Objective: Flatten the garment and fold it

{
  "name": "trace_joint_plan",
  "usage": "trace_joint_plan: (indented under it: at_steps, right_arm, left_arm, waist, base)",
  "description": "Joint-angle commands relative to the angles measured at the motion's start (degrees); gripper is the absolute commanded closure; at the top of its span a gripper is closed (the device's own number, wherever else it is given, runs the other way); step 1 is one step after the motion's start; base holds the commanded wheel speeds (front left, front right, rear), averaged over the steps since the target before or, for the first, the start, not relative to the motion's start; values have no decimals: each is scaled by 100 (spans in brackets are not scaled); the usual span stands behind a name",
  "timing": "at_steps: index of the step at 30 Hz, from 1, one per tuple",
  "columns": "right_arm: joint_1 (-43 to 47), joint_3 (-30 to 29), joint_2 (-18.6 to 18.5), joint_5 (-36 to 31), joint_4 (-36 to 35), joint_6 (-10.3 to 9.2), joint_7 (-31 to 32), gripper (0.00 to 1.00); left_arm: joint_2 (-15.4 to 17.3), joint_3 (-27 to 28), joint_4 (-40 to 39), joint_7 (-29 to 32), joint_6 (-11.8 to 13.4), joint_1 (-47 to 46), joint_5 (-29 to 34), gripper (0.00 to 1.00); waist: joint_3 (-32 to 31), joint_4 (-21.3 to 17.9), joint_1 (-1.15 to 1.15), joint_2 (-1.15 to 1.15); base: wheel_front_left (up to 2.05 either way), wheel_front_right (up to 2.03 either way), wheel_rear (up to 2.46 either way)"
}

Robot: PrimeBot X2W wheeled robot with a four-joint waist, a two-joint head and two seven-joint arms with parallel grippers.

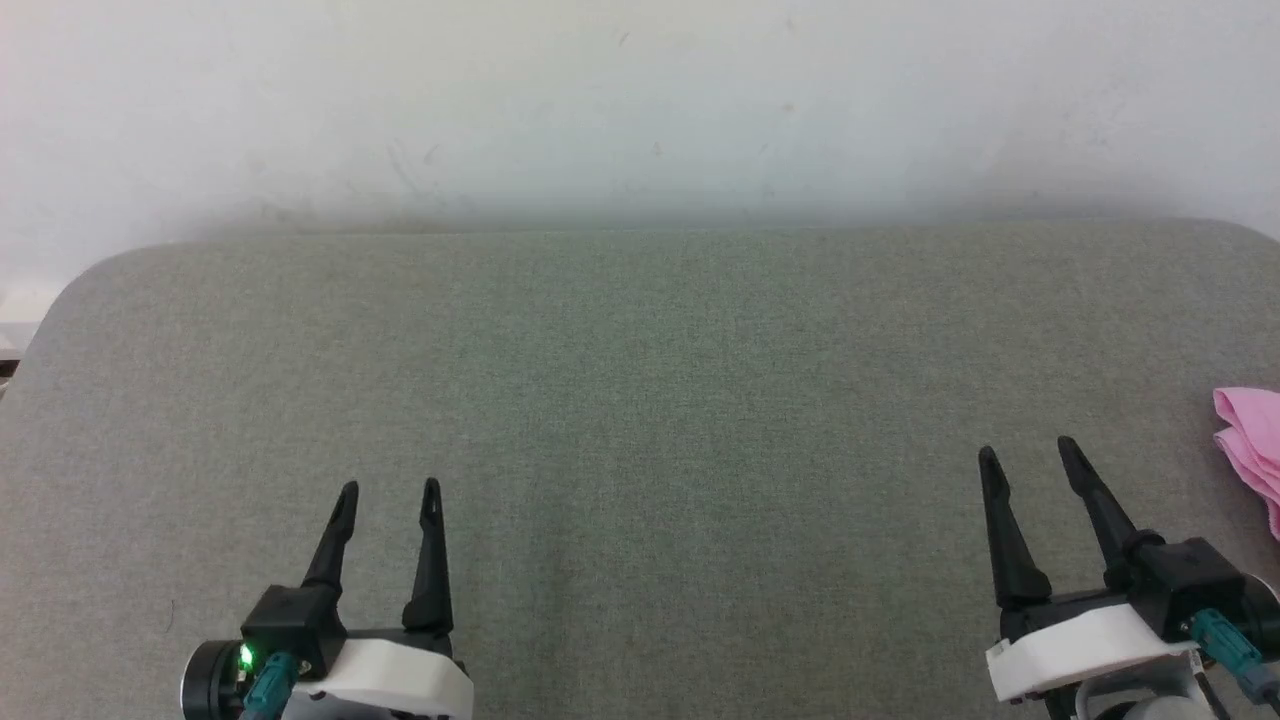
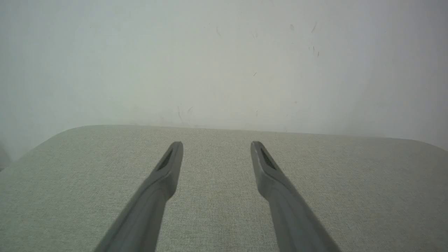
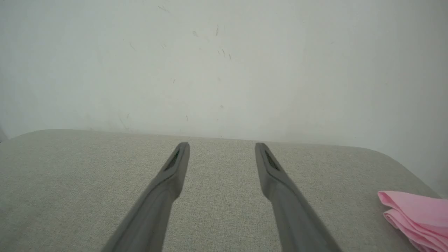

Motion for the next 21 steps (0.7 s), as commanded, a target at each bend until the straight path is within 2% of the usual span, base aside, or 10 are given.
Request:
trace_joint_plan:
  at_steps: [1, 14, 15, 21]
  right_arm:
    - [-5, 2, 21, 71, 19, -11, -30, 0]
    - [-58, -1, 22, 153, -3, -11, -57, 0]
    - [-10, -4, 1, 131, 17, 0, -12, 100]
    - [-14, -3, -4, 118, 10, 0, 34, 100]
  left_arm:
    - [-3, 14, 37, -27, 57, 81, -60, 0]
    - [-3, -47, -40, -27, 139, 84, -188, 0]
    - [-1, -37, -18, 1, 111, 14, -180, 100]
    - [0, -28, -22, 42, 106, 6, -161, 100]
  waist:
    - [-1, 1, 0, 0]
    - [39, 10, 0, 0]
    - [39, 10, 0, 0]
    - [35, 6, 0, 0]
  base:
    - [0, 0, 0]
    - [0, 0, 0]
    - [0, 0, 0]
    - [0, 0, 0]
